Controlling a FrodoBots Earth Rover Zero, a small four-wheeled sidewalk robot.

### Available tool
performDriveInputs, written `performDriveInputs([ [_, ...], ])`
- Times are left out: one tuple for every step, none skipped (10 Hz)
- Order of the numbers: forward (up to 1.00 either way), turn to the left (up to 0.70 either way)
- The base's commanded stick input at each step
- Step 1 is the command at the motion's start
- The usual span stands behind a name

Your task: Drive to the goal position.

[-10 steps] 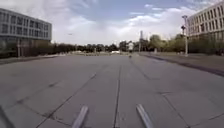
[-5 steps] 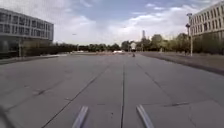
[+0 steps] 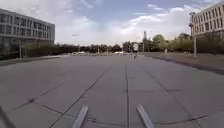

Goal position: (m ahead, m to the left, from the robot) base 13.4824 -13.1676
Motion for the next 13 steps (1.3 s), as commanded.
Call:
performDriveInputs([
  [0.7, -0.12],
  [0.7, -0.14],
  [0.7, -0.14],
  [0.7, -0.14],
  [0.7, -0.14],
  [0.7, -0.14],
  [0.7, -0.14],
  [0.7, -0.14],
  [0.7, -0.14],
  [0.7, -0.14],
  [0.7, -0.14],
  [0.7, -0.14],
  [0.7, -0.14],
])
